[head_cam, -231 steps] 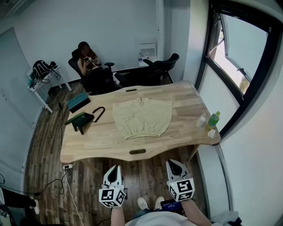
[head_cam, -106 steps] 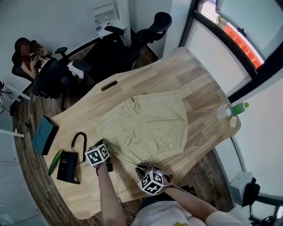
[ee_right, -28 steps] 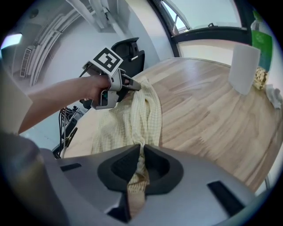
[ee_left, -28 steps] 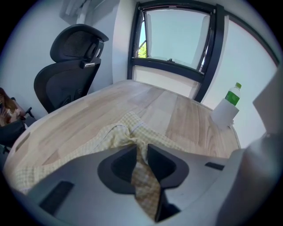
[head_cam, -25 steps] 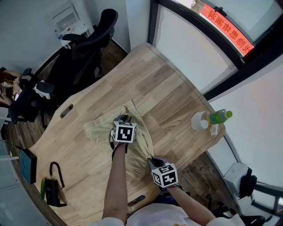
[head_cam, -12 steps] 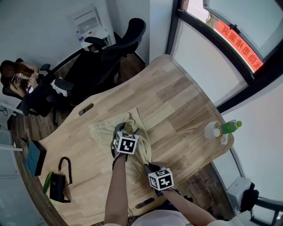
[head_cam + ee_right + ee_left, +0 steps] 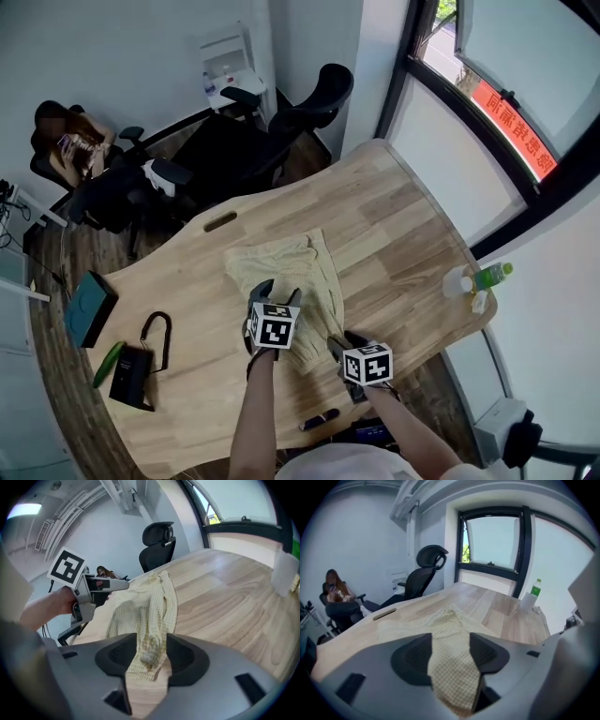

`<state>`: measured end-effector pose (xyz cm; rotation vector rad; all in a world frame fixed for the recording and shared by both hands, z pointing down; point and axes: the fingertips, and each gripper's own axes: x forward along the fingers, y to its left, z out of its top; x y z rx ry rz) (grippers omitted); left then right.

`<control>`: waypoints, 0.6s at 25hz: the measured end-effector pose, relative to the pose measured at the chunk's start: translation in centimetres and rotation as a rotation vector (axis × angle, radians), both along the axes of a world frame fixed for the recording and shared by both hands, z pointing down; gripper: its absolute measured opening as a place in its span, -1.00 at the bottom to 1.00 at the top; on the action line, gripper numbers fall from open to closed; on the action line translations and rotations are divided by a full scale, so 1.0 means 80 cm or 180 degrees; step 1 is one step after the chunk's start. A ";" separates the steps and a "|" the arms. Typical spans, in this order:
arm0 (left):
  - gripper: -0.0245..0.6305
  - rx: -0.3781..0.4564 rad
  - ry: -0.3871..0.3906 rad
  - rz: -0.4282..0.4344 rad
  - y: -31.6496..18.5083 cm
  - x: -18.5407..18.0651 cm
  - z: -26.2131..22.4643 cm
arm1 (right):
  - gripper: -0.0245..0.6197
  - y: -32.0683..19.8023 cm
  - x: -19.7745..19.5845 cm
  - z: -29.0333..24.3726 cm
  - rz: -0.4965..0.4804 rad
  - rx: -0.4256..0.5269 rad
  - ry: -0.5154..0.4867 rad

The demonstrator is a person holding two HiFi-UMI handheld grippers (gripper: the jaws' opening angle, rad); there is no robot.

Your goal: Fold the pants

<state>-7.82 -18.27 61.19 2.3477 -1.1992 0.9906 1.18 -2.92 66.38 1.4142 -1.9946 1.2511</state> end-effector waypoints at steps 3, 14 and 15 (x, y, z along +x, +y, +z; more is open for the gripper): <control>-0.91 0.0262 -0.0125 -0.0216 0.021 -0.037 -0.015 | -0.35 0.004 0.003 -0.009 0.0093 0.0067 0.0084; -0.91 0.0016 0.0586 -0.0565 0.119 -0.076 -0.015 | -0.61 0.020 0.002 -0.029 -0.0019 0.0189 0.0224; -0.91 -0.0048 0.0656 -0.0613 0.128 -0.078 -0.011 | -0.58 0.020 0.003 -0.028 -0.0061 0.0186 0.0236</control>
